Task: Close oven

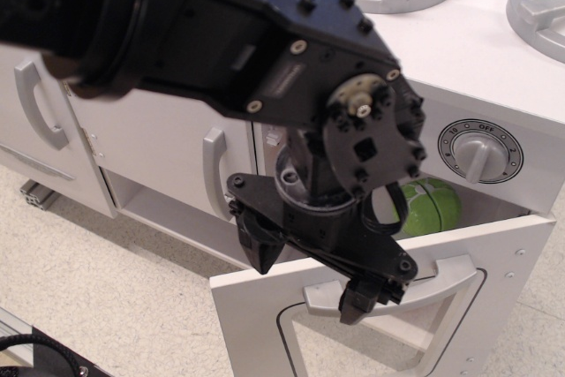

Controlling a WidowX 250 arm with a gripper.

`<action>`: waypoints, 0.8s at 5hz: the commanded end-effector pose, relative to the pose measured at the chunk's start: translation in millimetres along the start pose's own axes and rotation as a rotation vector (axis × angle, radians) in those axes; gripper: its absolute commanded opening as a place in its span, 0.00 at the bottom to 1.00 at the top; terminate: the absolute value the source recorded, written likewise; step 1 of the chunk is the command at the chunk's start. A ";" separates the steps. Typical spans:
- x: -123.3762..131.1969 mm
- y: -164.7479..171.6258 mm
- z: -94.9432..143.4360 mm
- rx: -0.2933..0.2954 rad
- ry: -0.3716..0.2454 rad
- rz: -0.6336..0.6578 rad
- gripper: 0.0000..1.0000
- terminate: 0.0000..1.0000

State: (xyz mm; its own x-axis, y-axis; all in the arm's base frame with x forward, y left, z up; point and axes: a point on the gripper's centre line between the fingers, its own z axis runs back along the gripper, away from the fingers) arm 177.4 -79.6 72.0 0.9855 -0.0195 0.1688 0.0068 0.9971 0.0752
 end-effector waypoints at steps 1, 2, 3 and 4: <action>0.0 0.0 0.0 0.000 0.000 0.000 1.00 0.00; -1.7 -22.1 -18.8 -0.051 -0.003 0.085 1.00 0.00; -0.8 -37.7 -40.4 -0.059 0.002 0.175 1.00 0.00; -0.9 -49.4 -72.8 -0.060 -0.014 0.225 1.00 0.00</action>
State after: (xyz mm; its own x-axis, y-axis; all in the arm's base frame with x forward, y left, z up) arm 184.1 -120.1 -10.9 0.9633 0.2063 0.1716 -0.2086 0.9780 -0.0046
